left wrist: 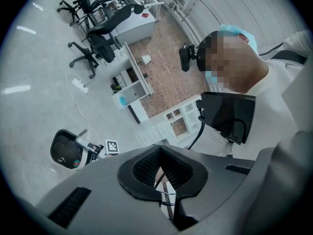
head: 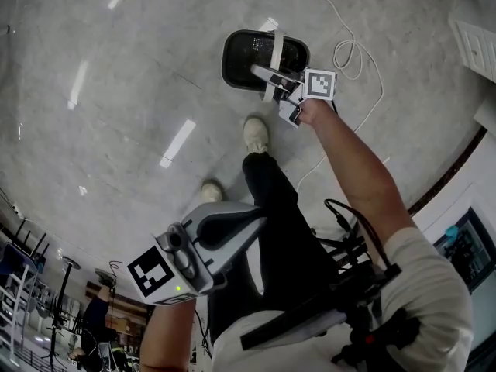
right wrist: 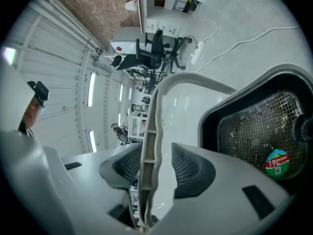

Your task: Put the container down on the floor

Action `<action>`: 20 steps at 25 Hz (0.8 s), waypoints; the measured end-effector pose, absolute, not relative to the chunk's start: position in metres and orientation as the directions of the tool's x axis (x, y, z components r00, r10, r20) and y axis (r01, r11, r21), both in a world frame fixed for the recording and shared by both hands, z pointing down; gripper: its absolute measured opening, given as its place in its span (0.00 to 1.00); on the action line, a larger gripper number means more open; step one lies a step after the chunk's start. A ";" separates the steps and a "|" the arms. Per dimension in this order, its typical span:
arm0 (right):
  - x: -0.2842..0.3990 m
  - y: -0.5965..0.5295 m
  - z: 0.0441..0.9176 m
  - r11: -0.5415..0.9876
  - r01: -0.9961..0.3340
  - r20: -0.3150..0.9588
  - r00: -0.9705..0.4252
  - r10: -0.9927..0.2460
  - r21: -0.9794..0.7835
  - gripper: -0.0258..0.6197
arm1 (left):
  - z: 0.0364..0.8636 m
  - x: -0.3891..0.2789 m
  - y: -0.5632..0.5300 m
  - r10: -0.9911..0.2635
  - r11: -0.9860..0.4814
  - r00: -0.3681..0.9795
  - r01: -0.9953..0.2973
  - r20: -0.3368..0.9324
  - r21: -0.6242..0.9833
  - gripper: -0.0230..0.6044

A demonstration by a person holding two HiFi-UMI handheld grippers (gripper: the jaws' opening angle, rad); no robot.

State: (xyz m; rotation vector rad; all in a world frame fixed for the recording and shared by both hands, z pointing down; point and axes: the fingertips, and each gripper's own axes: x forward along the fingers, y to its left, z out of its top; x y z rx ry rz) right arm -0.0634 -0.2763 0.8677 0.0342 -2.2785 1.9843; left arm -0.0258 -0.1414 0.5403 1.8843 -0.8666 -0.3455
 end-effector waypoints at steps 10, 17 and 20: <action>-0.042 -0.277 0.874 0.104 -0.159 0.165 -0.985 0.050 -0.982 0.41 | 0.541 -0.033 -0.140 -0.677 -0.262 0.724 -0.406 0.133 0.876 0.05; 0.015 -0.266 0.849 0.101 -0.251 0.249 -0.968 -0.033 -0.963 0.41 | 0.515 -0.029 -0.127 -0.648 -0.308 0.751 -0.412 0.129 0.857 0.05; 0.045 -0.250 0.831 0.100 -0.309 0.303 -0.950 -0.070 -0.946 0.41 | 0.496 -0.031 -0.116 -0.634 -0.336 0.764 -0.415 0.123 0.846 0.05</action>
